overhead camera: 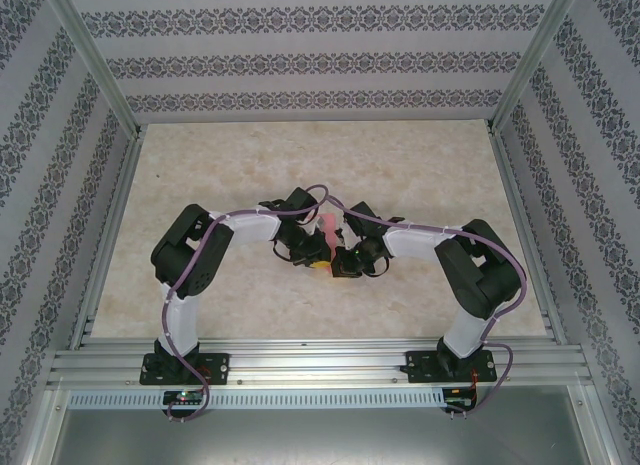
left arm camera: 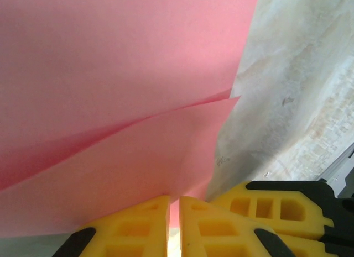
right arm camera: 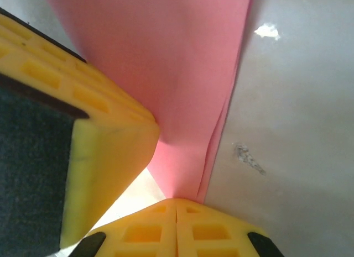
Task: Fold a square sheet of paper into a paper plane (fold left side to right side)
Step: Third fold the triangle at the center of the table.
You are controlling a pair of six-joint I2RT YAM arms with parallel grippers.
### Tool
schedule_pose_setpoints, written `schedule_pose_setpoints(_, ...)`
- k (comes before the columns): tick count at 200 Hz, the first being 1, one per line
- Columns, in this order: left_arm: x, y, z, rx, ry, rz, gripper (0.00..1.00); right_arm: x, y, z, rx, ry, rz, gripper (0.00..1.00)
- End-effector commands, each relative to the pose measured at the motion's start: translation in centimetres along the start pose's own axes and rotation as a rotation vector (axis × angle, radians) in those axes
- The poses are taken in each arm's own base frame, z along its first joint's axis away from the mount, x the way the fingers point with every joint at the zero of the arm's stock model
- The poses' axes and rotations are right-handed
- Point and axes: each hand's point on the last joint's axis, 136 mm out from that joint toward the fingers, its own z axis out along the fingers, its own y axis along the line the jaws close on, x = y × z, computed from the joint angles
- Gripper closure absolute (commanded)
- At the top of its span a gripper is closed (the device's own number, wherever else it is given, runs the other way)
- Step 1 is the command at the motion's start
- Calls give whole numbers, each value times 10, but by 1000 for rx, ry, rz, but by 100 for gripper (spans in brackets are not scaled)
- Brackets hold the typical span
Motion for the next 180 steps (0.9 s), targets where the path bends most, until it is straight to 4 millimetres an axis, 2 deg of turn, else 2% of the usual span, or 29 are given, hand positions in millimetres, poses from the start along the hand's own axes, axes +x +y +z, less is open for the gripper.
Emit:
schedule_pose_setpoints(1,-8,13,0,-70,-32,-23,86,35,-42,16,149,123,62,93)
schedule_pose_setpoints(84,-26,57,-23,-151,-122,-40,84,39,-46,16,167,141,67,93)
schedule_pose_setpoints(141,-63,81,-44,-147,-193,-73,84,43,-47,17,170,154,67,92)
schedule_pose_setpoints(180,-80,101,-55,-157,-218,-106,84,45,-47,17,170,158,66,93)
